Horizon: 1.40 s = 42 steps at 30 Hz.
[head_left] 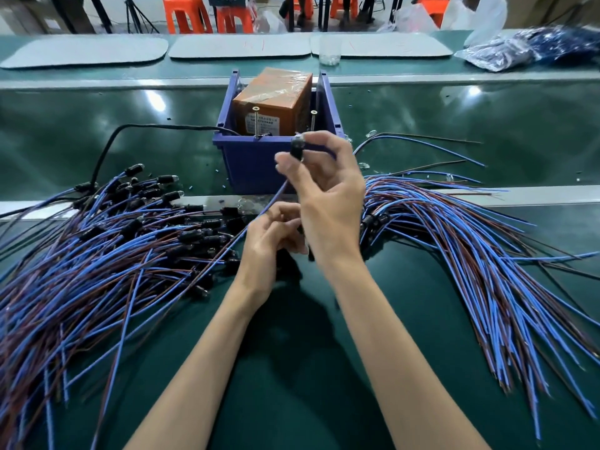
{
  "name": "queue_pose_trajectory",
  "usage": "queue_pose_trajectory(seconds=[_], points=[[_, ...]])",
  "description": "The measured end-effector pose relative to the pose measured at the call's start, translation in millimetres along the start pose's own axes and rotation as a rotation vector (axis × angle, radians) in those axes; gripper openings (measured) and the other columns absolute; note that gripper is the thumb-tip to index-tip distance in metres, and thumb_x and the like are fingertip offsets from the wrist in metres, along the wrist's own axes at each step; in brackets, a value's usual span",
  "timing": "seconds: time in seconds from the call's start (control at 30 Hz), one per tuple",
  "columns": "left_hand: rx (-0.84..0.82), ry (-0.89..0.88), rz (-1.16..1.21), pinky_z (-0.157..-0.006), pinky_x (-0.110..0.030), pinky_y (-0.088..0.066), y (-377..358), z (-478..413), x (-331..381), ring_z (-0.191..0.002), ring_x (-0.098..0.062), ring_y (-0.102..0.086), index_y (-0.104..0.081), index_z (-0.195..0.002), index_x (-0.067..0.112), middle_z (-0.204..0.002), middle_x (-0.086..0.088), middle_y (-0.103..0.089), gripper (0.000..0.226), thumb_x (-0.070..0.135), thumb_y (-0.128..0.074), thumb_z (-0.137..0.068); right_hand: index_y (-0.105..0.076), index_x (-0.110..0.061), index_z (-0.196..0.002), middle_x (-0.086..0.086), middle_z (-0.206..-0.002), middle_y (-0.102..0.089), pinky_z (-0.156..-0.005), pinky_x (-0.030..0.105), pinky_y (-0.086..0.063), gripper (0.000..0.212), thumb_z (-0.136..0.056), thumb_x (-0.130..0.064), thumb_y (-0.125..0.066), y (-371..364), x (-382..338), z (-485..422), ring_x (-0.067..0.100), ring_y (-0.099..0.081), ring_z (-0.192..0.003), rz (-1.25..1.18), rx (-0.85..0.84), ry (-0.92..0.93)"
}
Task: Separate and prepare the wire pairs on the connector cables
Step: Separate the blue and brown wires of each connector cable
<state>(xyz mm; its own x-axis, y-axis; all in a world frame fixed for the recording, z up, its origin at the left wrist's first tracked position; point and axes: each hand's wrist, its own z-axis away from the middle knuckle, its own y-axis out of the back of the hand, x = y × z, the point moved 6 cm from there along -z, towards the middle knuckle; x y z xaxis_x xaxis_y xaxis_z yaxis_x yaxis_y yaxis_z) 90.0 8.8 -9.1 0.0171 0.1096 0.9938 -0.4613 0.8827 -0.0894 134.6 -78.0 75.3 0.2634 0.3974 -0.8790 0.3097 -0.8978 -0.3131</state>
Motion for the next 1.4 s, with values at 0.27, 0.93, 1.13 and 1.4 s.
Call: queue_pose_trajectory(seconds=[0.27, 0.93, 1.13, 1.4], points=[[-0.051, -0.152, 0.215, -0.056, -0.026, -0.041, -4, 4, 14, -0.052, -0.012, -0.051, -0.064, -0.100, 0.012, -0.074, 0.002, -0.064, 0.046, 0.040, -0.028, -0.090, -0.057, -0.017, -0.089, -0.006, -0.060, -0.057, -0.055, 0.024, -0.054, 0.009, -0.095, -0.012, -0.058, 27, -31, -16, 0.006, -0.054, -0.055, -0.021, 0.088, 0.002], [0.112, -0.284, 0.066, -0.043, -0.016, -0.039, 1, 6, 24, -0.037, -0.008, -0.043, -0.057, -0.096, 0.016, -0.054, 0.005, -0.060, 0.013, 0.014, -0.044, -0.100, -0.068, -0.027, -0.062, -0.005, -0.068, -0.062, -0.069, 0.025, -0.043, 0.016, -0.075, -0.025, -0.077, 51, -47, -30, 0.009, -0.052, -0.069, 0.519, 0.084, -0.090], [0.063, -0.330, 0.005, -0.042, -0.014, -0.031, -4, 7, 25, -0.038, -0.005, -0.034, -0.062, -0.101, 0.019, -0.044, 0.008, -0.044, 0.024, 0.031, -0.042, -0.097, -0.070, -0.020, -0.066, -0.013, -0.045, -0.053, -0.051, 0.012, -0.037, 0.015, -0.079, -0.020, -0.076, 28, -27, -21, -0.001, -0.050, -0.042, 0.545, -0.181, -0.220], [0.006, -0.309, -0.101, -0.041, -0.009, -0.026, -10, 11, 23, -0.036, 0.000, -0.032, -0.044, -0.059, 0.020, -0.040, 0.008, -0.044, 0.043, 0.011, -0.043, -0.101, -0.070, -0.011, -0.070, -0.003, -0.046, -0.063, -0.052, 0.011, -0.045, 0.014, -0.083, -0.017, -0.071, 9, -4, -7, -0.001, -0.058, -0.046, 0.676, -0.353, -0.298]])
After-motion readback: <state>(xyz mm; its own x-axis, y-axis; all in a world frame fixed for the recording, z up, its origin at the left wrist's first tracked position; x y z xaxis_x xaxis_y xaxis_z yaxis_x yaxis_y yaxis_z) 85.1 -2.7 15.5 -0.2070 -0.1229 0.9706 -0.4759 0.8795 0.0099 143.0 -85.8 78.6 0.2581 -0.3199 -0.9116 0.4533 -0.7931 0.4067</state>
